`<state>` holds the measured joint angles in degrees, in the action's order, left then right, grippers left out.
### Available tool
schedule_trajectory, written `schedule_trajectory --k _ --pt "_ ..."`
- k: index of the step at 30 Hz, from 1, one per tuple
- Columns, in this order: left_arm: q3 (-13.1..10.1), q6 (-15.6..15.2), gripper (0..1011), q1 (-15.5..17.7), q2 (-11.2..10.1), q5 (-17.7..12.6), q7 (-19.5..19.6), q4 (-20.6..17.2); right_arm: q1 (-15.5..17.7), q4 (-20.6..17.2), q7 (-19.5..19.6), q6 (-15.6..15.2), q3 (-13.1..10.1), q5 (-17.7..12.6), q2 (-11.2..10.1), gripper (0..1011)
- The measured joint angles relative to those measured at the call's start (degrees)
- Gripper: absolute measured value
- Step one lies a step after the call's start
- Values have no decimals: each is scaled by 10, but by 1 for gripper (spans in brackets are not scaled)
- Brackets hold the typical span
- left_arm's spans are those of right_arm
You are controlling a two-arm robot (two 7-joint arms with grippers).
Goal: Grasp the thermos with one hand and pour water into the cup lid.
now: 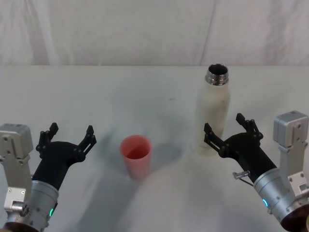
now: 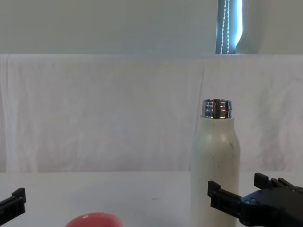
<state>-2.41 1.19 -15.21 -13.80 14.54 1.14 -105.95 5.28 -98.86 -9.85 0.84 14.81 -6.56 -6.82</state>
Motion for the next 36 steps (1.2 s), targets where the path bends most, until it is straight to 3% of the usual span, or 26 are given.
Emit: schedule_trajectory --k 36 --pt "0 0 1001 0 0 0 0 0 -69 48 -11 -26 16 -5 3 1001"
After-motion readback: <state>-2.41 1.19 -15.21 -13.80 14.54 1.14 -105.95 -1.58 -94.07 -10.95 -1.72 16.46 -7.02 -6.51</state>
